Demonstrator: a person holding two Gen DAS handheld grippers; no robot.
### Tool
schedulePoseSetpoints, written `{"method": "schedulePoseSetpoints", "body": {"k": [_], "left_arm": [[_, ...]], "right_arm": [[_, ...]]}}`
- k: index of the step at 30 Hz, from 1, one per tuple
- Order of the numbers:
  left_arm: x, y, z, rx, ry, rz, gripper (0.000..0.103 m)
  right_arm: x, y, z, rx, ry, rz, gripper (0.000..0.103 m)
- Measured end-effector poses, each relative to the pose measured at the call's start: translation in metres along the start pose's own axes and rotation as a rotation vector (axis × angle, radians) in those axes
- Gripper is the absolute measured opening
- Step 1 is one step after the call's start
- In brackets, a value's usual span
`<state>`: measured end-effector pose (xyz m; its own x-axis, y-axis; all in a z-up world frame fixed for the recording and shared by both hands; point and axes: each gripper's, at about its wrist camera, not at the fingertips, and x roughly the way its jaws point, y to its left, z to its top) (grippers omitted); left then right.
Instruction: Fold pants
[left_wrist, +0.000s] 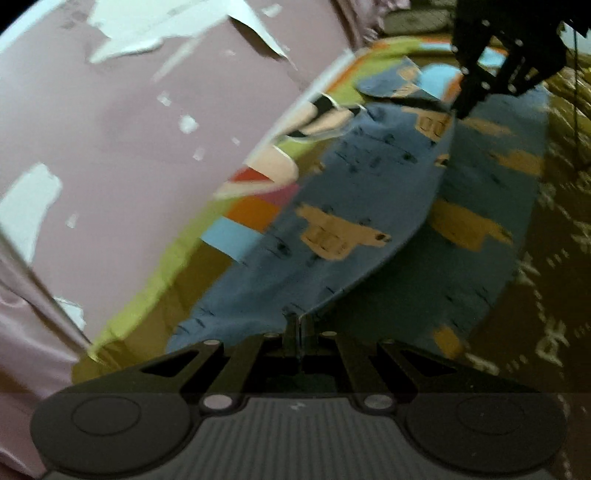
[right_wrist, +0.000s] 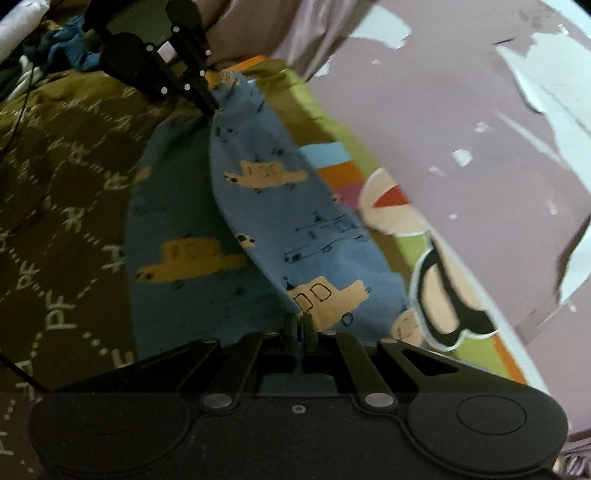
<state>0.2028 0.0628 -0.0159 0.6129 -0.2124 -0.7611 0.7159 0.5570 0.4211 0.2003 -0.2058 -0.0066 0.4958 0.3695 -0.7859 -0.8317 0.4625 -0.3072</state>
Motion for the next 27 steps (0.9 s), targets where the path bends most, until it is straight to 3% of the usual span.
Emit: {"method": "schedulePoseSetpoints", "body": {"k": [5,20,27], "left_arm": [[0.001,-0.013,-0.012,0.033,0.043,-0.025,0.000],[-0.002,-0.006,-0.024,0.048,0.068,-0.037,0.000],[-0.001,-0.010,-0.025,0.057,0.081,-0.047,0.000]], "right_arm": [[-0.001,0.017,-0.005,-0.014,0.019,0.037,0.000],[-0.017,0.062,-0.012,-0.084,0.036,0.143,0.000],[-0.013,0.068,-0.010,-0.116,0.024,0.120,0.003]]}}
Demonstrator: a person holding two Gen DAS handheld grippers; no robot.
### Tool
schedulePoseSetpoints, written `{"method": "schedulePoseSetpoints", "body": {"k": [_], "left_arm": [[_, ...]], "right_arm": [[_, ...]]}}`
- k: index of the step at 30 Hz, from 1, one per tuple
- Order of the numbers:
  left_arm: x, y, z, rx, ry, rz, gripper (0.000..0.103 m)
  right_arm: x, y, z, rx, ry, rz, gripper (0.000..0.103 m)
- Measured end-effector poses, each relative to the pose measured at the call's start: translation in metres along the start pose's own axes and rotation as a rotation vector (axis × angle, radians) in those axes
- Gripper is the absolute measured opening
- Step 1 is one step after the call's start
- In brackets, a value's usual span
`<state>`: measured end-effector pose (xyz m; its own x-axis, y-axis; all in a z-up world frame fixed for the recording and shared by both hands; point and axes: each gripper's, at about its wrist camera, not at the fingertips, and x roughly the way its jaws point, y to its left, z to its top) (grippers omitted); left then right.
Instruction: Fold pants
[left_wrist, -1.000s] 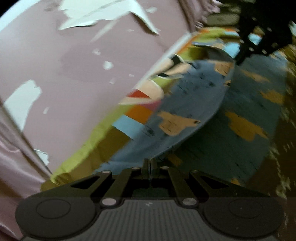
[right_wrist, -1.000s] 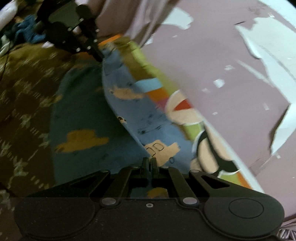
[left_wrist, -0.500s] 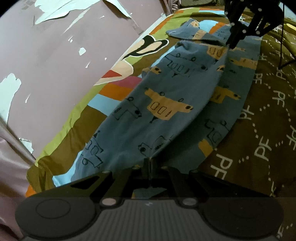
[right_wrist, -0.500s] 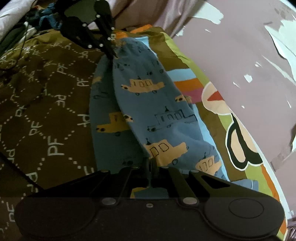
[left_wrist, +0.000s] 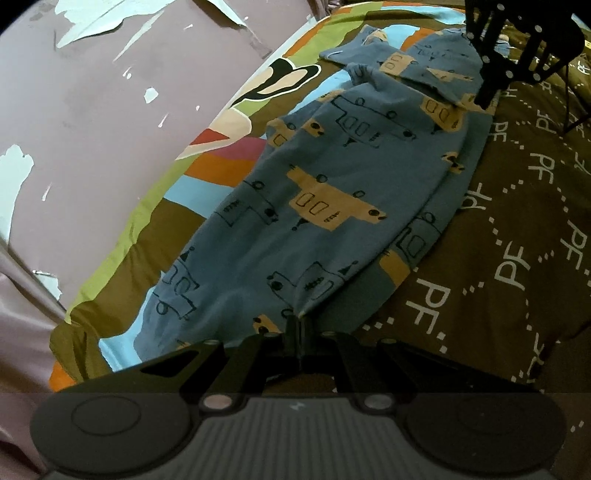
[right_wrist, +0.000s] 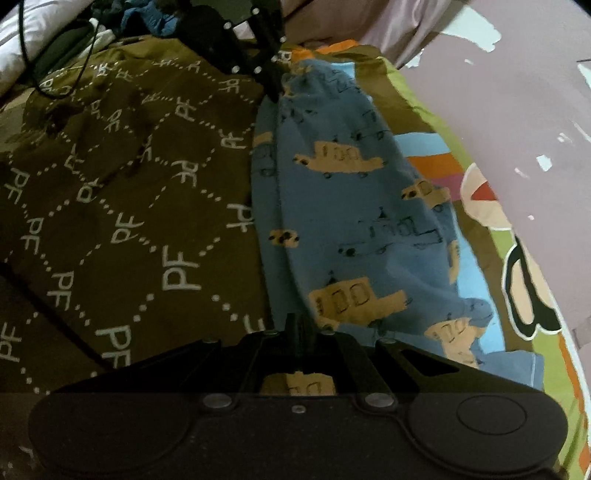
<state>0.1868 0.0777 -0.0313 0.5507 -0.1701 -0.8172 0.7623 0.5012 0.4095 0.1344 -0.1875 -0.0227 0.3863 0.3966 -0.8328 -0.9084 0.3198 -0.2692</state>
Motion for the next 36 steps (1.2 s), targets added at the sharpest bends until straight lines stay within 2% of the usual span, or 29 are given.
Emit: {"method": "schedulePoseSetpoints", "body": {"k": [1,3,4,8,10,14,17,19,22,29,36], "left_arm": [[0.000,0.000,0.000,0.002,-0.003,0.002,0.001],[-0.001,0.000,0.001,0.001,-0.007,-0.001,0.003],[-0.001,0.001,0.001,0.003,-0.008,0.004,0.008],[-0.001,-0.003,0.002,0.030,-0.009,0.018,0.009],[0.001,-0.005,0.001,0.058,-0.002,0.032,0.013],[0.004,-0.006,0.000,0.074,0.006,0.058,0.015],[0.007,-0.008,0.002,0.091,0.015,0.068,0.014],[0.008,-0.009,0.002,0.101,0.017,0.067,0.005],[0.006,-0.007,0.002,0.094,0.010,0.062,0.001],[-0.004,-0.001,-0.002,0.067,-0.015,0.040,0.000],[0.000,-0.004,-0.005,0.102,0.005,0.027,0.000]], "right_arm": [[0.000,0.000,0.000,-0.021,-0.002,-0.012,0.015],[0.001,-0.002,0.000,-0.045,0.000,-0.025,0.024],[0.003,-0.004,-0.001,-0.043,0.005,-0.024,0.024],[0.012,-0.003,0.000,-0.116,0.030,-0.036,0.024],[0.015,-0.001,0.001,-0.155,0.045,-0.038,0.024],[0.021,-0.001,0.003,-0.177,0.069,-0.046,0.024],[0.025,0.000,0.004,-0.188,0.081,-0.047,0.013],[0.026,0.001,0.004,-0.195,0.082,-0.047,0.001],[0.023,0.003,0.004,-0.184,0.079,-0.035,0.000],[0.009,0.005,0.003,-0.161,0.067,-0.010,0.000],[0.014,0.012,0.002,-0.173,0.087,0.016,0.000]]}}
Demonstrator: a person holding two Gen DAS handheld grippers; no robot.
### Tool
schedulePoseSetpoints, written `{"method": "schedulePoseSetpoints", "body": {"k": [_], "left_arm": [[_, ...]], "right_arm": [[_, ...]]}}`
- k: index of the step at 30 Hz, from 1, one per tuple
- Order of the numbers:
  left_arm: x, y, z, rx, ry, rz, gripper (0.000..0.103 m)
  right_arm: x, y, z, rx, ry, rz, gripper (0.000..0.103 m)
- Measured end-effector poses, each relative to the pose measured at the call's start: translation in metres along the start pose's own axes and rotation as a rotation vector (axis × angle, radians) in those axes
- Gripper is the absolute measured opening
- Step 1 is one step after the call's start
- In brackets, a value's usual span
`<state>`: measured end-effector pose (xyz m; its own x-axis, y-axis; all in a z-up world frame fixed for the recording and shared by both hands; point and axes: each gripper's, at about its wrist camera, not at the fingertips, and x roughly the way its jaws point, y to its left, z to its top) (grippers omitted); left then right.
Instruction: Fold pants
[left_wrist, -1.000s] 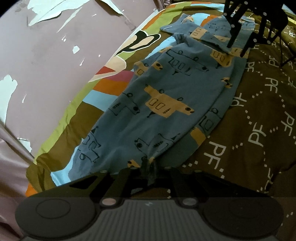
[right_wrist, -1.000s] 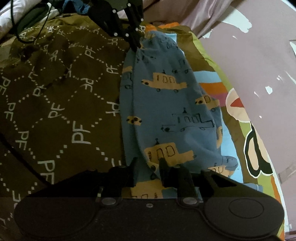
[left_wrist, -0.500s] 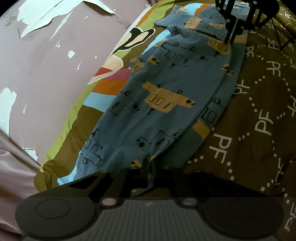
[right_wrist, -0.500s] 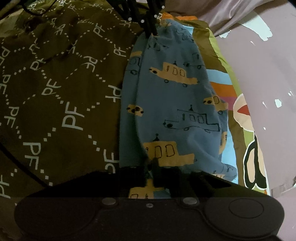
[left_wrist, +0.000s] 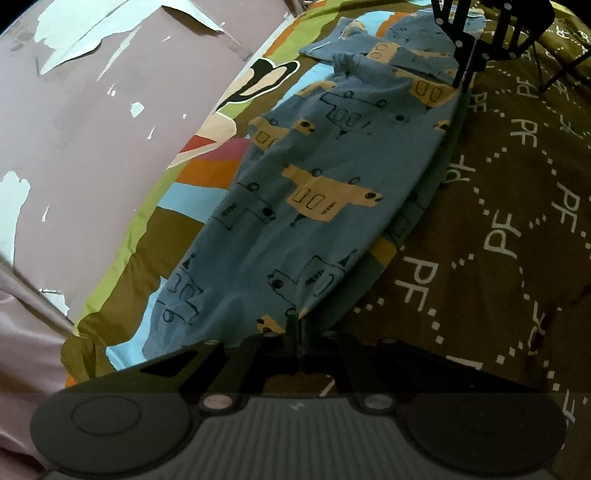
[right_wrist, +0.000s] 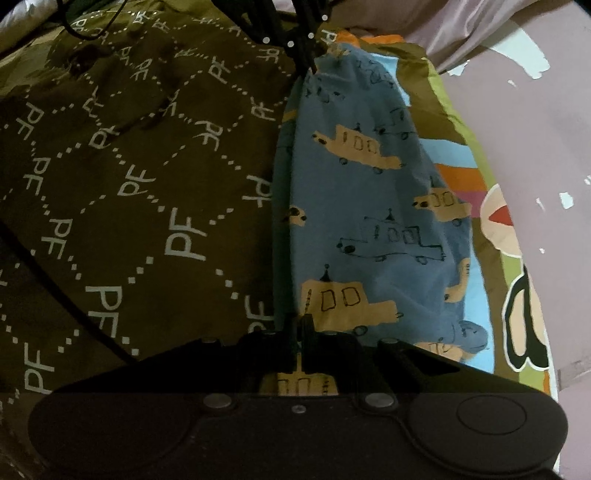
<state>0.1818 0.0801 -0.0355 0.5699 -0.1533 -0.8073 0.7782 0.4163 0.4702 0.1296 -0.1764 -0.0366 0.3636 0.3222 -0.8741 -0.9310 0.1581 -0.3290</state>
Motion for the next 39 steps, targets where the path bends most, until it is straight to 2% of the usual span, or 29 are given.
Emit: {"method": "schedulePoseSetpoints", "body": {"k": [6,11,14,15,17,18,19,21,23,25,26,27,28,34,39], "left_arm": [[0.008,-0.001,0.000,0.006,0.022,-0.018,0.000],[0.019,-0.002,0.001,-0.029,0.053,-0.037,0.001],[0.017,0.003,0.004,-0.055,0.063,-0.059,0.004],[0.014,0.006,0.004,-0.071,0.056,-0.070,0.012],[0.006,0.010,0.004,-0.104,0.040,-0.087,0.032],[0.001,0.013,0.004,-0.132,0.026,-0.085,0.045],[-0.003,0.016,0.005,-0.166,0.011,-0.086,0.051],[-0.011,0.025,0.010,-0.268,-0.018,-0.105,0.054],[-0.016,0.033,0.019,-0.370,-0.039,-0.115,0.065],[-0.018,0.040,0.034,-0.449,-0.076,-0.152,0.086],[-0.017,0.040,0.044,-0.471,-0.096,-0.172,0.090],[-0.016,0.040,0.053,-0.485,-0.115,-0.192,0.096],[-0.014,0.039,0.065,-0.495,-0.134,-0.221,0.100],[0.010,0.015,0.150,-0.506,-0.192,-0.417,0.103],[0.038,-0.017,0.190,-0.567,-0.298,-0.541,0.103]], "right_arm": [[0.010,-0.001,-0.001,-0.004,0.017,0.009,0.000],[0.015,-0.003,0.000,0.031,0.028,0.008,0.002],[0.011,-0.008,-0.002,0.078,0.023,0.016,0.012],[0.006,-0.011,-0.004,0.103,0.017,0.017,0.020],[-0.005,-0.017,-0.010,0.160,0.016,-0.006,0.024],[-0.011,-0.020,-0.014,0.190,0.017,-0.018,0.031],[-0.019,-0.025,-0.019,0.226,0.019,-0.033,0.039],[-0.034,-0.034,-0.030,0.308,0.033,-0.072,0.050],[-0.049,-0.043,-0.043,0.390,0.041,-0.115,0.062],[-0.063,-0.050,-0.056,0.466,0.032,-0.161,0.085],[-0.069,-0.053,-0.063,0.510,0.022,-0.186,0.090],[-0.074,-0.057,-0.070,0.561,0.013,-0.211,0.100],[-0.078,-0.058,-0.076,0.608,0.006,-0.233,0.102],[-0.080,-0.085,-0.118,0.886,-0.009,-0.259,0.102],[-0.083,-0.105,-0.149,1.022,-0.028,-0.260,0.102]]}}
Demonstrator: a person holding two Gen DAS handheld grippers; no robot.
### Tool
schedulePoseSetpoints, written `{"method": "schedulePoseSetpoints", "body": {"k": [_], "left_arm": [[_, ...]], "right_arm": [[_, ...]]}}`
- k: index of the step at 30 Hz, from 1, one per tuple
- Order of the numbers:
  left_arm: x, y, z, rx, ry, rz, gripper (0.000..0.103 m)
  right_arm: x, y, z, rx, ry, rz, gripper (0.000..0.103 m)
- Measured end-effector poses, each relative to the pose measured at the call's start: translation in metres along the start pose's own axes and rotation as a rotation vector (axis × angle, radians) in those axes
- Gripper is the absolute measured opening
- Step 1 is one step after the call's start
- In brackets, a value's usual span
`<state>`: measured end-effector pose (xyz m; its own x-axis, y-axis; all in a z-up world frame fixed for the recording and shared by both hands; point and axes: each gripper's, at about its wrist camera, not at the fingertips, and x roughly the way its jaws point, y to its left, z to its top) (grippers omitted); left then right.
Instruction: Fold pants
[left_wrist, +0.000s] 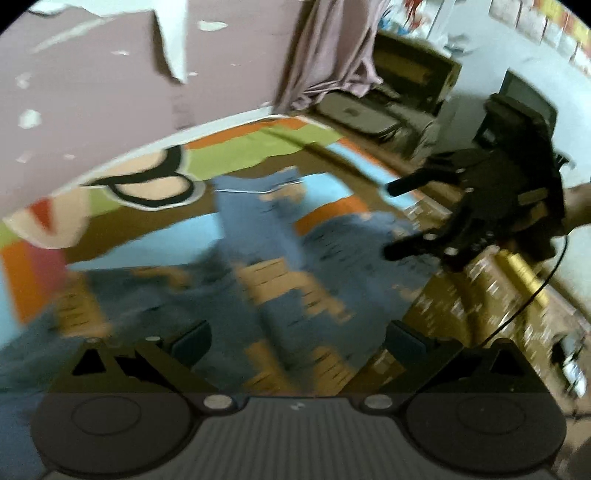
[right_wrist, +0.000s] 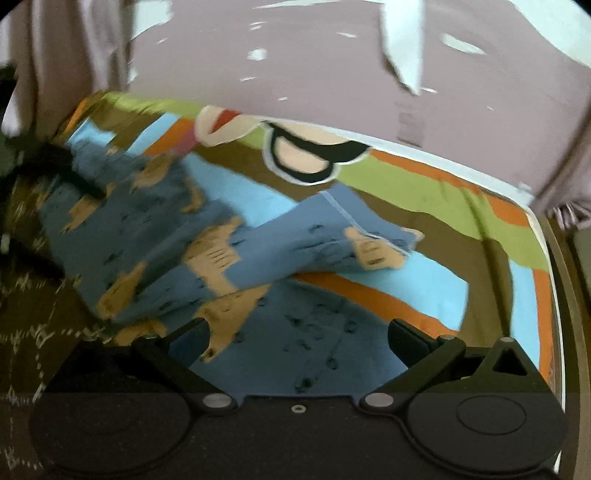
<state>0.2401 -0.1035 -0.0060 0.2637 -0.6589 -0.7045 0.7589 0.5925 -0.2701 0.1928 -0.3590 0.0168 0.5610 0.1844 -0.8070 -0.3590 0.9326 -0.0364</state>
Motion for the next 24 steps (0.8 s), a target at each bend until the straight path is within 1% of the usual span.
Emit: {"method": "schedulePoseSetpoints", "body": {"k": [2,3,5,6,9,10,12,15,17,18,19,20,22,23,24], "left_arm": [[0.021,-0.002,-0.005,-0.045,-0.025,-0.048,0.103],[0.031,-0.001,-0.009,-0.082,-0.040,-0.066,0.103],[0.044,0.005,-0.015,-0.157,-0.066,-0.080,0.103],[0.049,0.009,-0.021,-0.208,-0.087,-0.074,0.103],[0.055,0.022,-0.031,-0.352,-0.123,-0.077,0.102],[0.055,0.027,-0.033,-0.387,-0.136,-0.086,0.102],[0.056,0.031,-0.037,-0.424,-0.141,-0.083,0.102],[0.059,0.036,-0.040,-0.468,-0.124,-0.047,0.087],[0.054,0.037,-0.042,-0.497,-0.135,-0.039,0.082],[0.054,0.037,-0.043,-0.508,-0.141,-0.044,0.078],[0.054,0.036,-0.043,-0.515,-0.143,-0.053,0.072],[0.055,0.035,-0.043,-0.520,-0.141,-0.055,0.069],[0.058,0.032,-0.043,-0.531,-0.119,-0.025,0.055],[0.060,0.032,-0.043,-0.540,-0.115,-0.008,0.052],[0.061,0.033,-0.043,-0.558,-0.115,0.004,0.046]], "right_arm": [[0.003,-0.015,0.000,0.070,-0.002,0.017,0.102],[0.004,-0.021,-0.001,0.104,-0.003,0.024,0.102],[0.005,-0.032,-0.001,0.172,-0.011,0.058,0.102],[0.006,-0.035,-0.001,0.194,-0.016,0.078,0.102],[0.008,-0.037,0.006,0.219,-0.032,0.138,0.102],[0.010,-0.037,0.009,0.218,-0.036,0.153,0.102],[0.014,-0.033,0.018,0.210,-0.040,0.187,0.102],[0.024,-0.027,0.035,0.192,-0.051,0.227,0.101],[0.032,-0.024,0.047,0.188,-0.056,0.248,0.097],[0.038,-0.021,0.054,0.186,-0.050,0.247,0.094],[0.044,-0.018,0.062,0.181,-0.041,0.239,0.089],[0.051,-0.015,0.069,0.177,-0.035,0.229,0.086],[0.065,-0.010,0.083,0.175,-0.010,0.195,0.075],[0.073,-0.009,0.089,0.181,0.009,0.178,0.071],[0.081,-0.008,0.095,0.190,0.029,0.159,0.062]]}}
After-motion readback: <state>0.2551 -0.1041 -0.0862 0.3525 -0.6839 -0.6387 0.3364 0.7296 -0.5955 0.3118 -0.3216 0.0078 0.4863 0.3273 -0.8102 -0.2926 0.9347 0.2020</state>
